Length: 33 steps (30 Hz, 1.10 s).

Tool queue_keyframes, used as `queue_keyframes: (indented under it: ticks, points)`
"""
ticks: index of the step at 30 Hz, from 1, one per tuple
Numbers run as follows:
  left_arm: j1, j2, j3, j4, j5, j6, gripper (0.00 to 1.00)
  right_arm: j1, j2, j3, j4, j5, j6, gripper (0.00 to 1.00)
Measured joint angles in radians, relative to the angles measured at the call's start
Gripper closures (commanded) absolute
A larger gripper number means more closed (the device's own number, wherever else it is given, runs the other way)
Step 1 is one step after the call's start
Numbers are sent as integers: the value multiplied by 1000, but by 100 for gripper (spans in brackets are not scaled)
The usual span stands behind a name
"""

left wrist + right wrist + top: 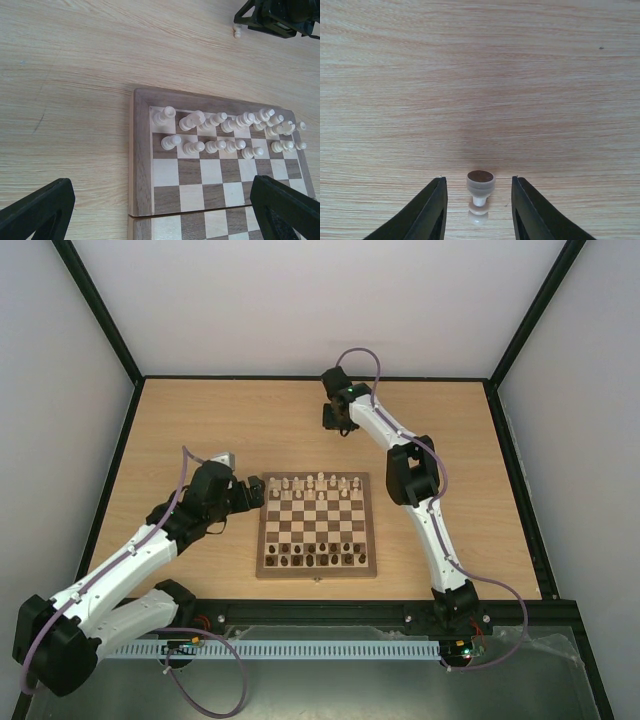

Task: Set up the chess pieces on the board
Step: Pick up the chess piece at the center of the board.

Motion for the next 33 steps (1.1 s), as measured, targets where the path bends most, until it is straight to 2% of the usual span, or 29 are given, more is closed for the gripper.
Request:
queue_keyframes:
  ticks: [11,15,24,33]
  points:
    - [0,3,0,12,0,6,1,0,25,6,1,-1,0,68]
    - [0,4,0,16,0,7,1,0,32,8,1,0,0,75]
    - [0,8,0,30,4,10,1,0,33,8,-2,1,-5,98]
    - [0,11,1,25,8,11,1,0,-23,-67,0,-72,-30,99]
